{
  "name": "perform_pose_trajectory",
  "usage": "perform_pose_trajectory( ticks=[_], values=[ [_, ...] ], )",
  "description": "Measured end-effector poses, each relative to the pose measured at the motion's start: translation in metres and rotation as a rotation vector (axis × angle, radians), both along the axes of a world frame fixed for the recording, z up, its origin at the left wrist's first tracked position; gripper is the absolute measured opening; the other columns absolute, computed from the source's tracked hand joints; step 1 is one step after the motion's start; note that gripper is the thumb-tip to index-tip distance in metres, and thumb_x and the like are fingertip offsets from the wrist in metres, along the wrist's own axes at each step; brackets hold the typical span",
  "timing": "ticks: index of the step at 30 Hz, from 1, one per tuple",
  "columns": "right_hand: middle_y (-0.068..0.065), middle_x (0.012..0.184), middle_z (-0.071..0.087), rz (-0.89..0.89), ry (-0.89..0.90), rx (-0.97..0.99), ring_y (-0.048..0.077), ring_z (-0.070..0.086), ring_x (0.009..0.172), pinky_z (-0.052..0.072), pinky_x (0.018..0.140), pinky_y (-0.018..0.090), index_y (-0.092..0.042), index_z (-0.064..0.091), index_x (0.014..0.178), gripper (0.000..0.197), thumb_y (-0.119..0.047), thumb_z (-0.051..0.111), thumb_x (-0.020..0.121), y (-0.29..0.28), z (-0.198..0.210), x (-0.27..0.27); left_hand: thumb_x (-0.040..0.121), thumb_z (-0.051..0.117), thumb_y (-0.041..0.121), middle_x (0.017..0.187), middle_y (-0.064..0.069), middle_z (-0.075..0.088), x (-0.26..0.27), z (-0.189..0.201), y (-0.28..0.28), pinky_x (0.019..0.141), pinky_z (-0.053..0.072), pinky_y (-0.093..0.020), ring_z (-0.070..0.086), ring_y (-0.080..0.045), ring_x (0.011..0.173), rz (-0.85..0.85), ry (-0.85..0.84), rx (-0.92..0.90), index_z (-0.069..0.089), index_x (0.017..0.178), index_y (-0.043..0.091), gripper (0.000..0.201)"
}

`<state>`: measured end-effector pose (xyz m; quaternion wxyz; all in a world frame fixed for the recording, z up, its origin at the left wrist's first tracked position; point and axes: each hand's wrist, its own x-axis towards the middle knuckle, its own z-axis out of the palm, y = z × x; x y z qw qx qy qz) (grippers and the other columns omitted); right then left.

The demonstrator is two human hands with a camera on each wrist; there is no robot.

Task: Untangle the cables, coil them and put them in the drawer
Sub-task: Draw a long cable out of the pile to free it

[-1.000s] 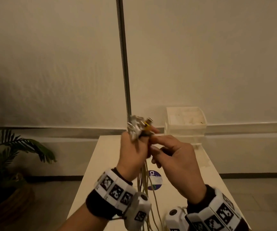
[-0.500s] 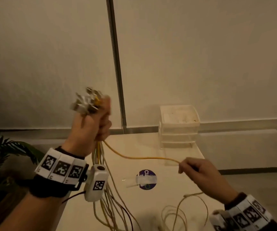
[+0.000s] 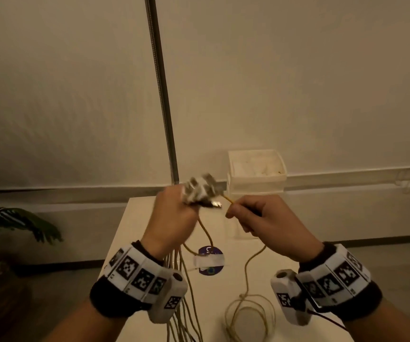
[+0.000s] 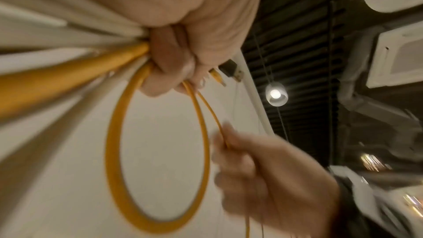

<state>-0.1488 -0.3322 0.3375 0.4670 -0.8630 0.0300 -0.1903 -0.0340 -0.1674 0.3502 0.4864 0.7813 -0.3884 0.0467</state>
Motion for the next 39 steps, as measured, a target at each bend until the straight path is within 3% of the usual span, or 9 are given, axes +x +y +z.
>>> perform_pose_trajectory(
  ticks=[4,8,11,15,21,27,29,31,39],
  values=[
    [-0.006,0.052,0.048,-0.04,0.09,0.13,0.006,0.042,0.05,0.037,0.053,0.022,-0.02,0.071,0.076,0.028,-0.023,0.052,0.097,-0.019,-0.024,-0.009,0.089,0.051,-0.005,0.056,0.008,0.062,0.04,0.013,0.019,0.044,0.033,-0.026,0.043,-0.008,0.04,0.275,0.292,-0.46,0.073,0.071,0.024,0.04],
    [-0.006,0.051,0.046,-0.076,0.131,0.152,0.004,0.04,0.049,0.035,0.051,0.019,-0.016,0.069,0.075,0.029,-0.021,0.052,0.097,-0.024,-0.04,-0.015,0.09,0.065,0.011,0.066,0.002,0.059,0.055,0.012,0.035,0.056,0.039,-0.029,0.055,-0.02,0.063,0.398,0.103,-0.295,0.068,0.081,0.016,0.011],
    [-0.007,0.048,0.045,-0.084,0.103,0.141,0.002,0.039,0.046,0.034,0.05,0.019,-0.015,0.068,0.075,0.029,-0.023,0.051,0.098,-0.018,-0.037,-0.008,0.09,0.064,0.005,0.09,0.008,0.07,0.036,0.012,0.032,0.068,0.05,-0.023,0.067,-0.01,0.085,0.259,-0.083,-0.223,0.069,0.1,0.019,0.019],
    [-0.007,0.052,0.047,0.024,0.074,0.092,0.002,0.04,0.048,0.036,0.051,0.017,-0.011,0.068,0.081,0.028,-0.023,0.05,0.098,-0.001,-0.019,0.001,0.087,0.061,-0.002,0.105,0.013,0.07,0.0,0.013,0.012,0.08,0.053,-0.015,0.067,0.001,0.096,-0.195,-0.161,-0.026,0.065,0.117,0.023,0.039],
    [-0.008,0.052,0.049,0.068,0.035,0.109,0.003,0.04,0.049,0.036,0.053,0.021,-0.001,0.068,0.091,0.024,-0.015,0.05,0.098,0.0,-0.005,0.014,0.08,0.055,-0.002,0.064,0.004,0.064,-0.003,-0.005,-0.013,0.054,0.042,-0.026,0.055,-0.014,0.062,-0.109,-0.173,0.147,0.064,0.074,0.012,0.018],
    [-0.003,0.057,0.05,0.08,0.102,0.232,0.01,0.042,0.054,0.037,0.053,0.023,-0.016,0.073,0.088,0.025,-0.021,0.051,0.097,-0.005,-0.019,0.006,0.085,0.051,-0.01,0.059,0.01,0.056,0.015,-0.002,0.001,0.048,0.034,-0.019,0.053,-0.011,0.054,0.116,-0.106,0.042,0.054,0.061,0.025,0.042],
    [-0.003,0.057,0.051,0.063,0.15,0.223,0.01,0.043,0.055,0.037,0.053,0.024,-0.017,0.073,0.087,0.026,-0.021,0.05,0.098,-0.013,-0.031,0.0,0.084,0.051,-0.009,0.06,0.002,0.059,0.037,-0.002,0.009,0.048,0.032,-0.025,0.052,-0.014,0.053,0.253,-0.024,-0.054,0.06,0.063,0.016,0.033],
    [-0.004,0.057,0.051,0.051,0.206,0.202,0.009,0.043,0.055,0.037,0.054,0.024,-0.017,0.073,0.084,0.026,-0.021,0.051,0.098,-0.021,-0.044,-0.007,0.081,0.052,-0.003,0.063,-0.007,0.061,0.057,-0.001,0.019,0.053,0.035,-0.029,0.057,-0.031,0.059,0.378,0.044,-0.167,0.067,0.072,0.006,0.02],
    [0.0,0.054,0.045,-0.079,0.329,0.288,0.015,0.034,0.05,0.03,0.047,0.029,-0.013,0.07,0.076,0.027,-0.019,0.053,0.097,-0.045,-0.1,-0.034,0.077,0.053,0.025,0.065,-0.004,0.055,0.084,0.006,0.046,0.065,0.043,-0.042,0.052,-0.03,0.067,0.563,0.221,-0.415,0.065,0.065,0.022,0.017]
  ],
)
